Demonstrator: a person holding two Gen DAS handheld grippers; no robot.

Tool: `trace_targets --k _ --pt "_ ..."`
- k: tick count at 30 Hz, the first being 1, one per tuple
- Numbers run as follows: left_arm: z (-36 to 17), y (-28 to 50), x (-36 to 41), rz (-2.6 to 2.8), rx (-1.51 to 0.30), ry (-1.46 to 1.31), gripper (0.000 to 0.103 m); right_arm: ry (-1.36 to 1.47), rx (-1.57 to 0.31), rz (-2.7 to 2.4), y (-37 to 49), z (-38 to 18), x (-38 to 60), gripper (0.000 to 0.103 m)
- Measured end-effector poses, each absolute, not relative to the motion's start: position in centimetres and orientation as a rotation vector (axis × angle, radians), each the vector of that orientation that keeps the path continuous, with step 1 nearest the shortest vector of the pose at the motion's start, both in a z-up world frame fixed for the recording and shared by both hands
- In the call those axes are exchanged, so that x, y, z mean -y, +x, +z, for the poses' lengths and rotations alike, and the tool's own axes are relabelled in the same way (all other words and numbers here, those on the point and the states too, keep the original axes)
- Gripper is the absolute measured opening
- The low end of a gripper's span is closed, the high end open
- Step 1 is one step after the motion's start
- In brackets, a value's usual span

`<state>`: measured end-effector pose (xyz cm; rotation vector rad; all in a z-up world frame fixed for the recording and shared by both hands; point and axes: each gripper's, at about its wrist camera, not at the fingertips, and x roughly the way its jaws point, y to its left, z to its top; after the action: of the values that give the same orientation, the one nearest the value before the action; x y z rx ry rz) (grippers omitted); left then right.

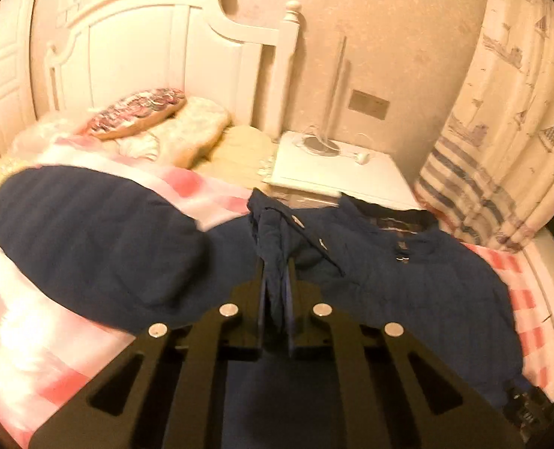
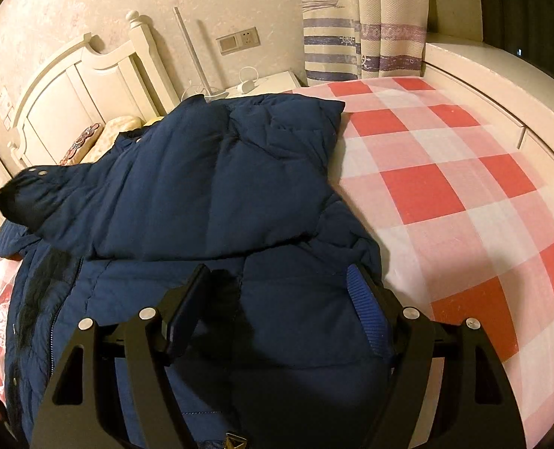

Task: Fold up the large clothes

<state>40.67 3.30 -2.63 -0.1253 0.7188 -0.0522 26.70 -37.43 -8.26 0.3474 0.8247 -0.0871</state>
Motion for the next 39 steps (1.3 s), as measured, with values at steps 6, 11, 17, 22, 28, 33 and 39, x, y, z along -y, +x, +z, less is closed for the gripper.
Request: trace_targets --k 6,11,17,22,28,33,39 --pt "-8.7 41.7 -4.6 0.080 -0.890 0.005 0.018 0.343 -0.830 -0.088 26.9 -8.3 37.5 0.074" --pt "-7.1 36.9 -3.8 0.087 -0.616 0.044 0.088 0.331 -0.836 -0.094 27.0 -8.4 37.5 0.074" --pt "-6.8 36.3 0.1 -0.009 -0.609 0.222 0.097 0.322 -0.842 -0.082 27.2 -8.5 37.4 0.080" --pt "-12.9 39.1 1.1 -0.061 -0.846 0.257 0.097 0.280 -0.858 -0.090 27.6 -8.5 36.8 0.084" --pt "-13.2 39.3 0.2 -0.074 -0.861 0.221 0.101 0.216 -0.839 -0.127 28.4 -6.1 35.2 0.083" --pt "-13.3 39.7 0.4 -0.056 -0.864 0.243 0.101 0.101 -0.791 -0.045 32.7 -2.9 30.4 0.083" --pt "-13.1 40.3 0.4 -0.063 -0.870 0.226 0.101 -0.045 -0.980 -0.032 38.5 -7.9 25.8 0.086"
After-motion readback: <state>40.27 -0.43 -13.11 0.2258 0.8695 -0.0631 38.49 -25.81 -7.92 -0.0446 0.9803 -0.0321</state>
